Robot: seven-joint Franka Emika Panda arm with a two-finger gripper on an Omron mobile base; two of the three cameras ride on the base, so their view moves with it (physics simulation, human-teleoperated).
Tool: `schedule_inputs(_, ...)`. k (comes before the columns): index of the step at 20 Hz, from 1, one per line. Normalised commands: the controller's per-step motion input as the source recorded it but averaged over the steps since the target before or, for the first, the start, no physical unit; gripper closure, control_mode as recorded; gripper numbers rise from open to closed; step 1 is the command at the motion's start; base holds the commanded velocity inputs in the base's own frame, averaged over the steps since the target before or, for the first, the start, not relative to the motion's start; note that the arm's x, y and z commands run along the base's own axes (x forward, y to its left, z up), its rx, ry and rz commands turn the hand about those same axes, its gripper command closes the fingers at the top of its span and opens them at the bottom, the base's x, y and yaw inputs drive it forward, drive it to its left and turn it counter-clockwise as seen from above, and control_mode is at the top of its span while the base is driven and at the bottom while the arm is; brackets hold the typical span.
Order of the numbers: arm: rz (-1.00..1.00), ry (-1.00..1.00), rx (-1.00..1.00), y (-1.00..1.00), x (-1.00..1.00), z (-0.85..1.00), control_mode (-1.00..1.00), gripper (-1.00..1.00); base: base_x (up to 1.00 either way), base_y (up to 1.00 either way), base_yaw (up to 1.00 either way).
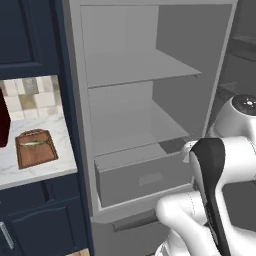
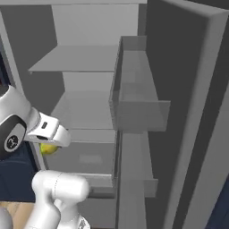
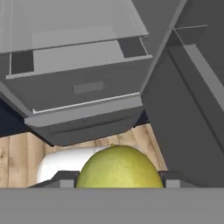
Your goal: Retrieve a lemon from the fridge and place it on the cutting board with the fish.
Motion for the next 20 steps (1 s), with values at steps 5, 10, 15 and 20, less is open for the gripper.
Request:
schedule_inputs(5,0.00,0.00,0.00,0.00,0.00,0.00,1.00,1.00,-0.42,0.78,0.00)
schedule_inputs(10,0.00,0.00,0.00,0.00,0.00,0.00,1.00,1.00,-0.33,0.99,0.00)
schedule_inputs(15,0.00,0.00,0.00,0.00,0.00,0.00,1.00,1.00,-0.15,1.00,-0.01)
schedule_inputs(20,0.00,0.00,0.00,0.00,0.00,0.00,1.00,1.00,0.00,0.77,-0.16)
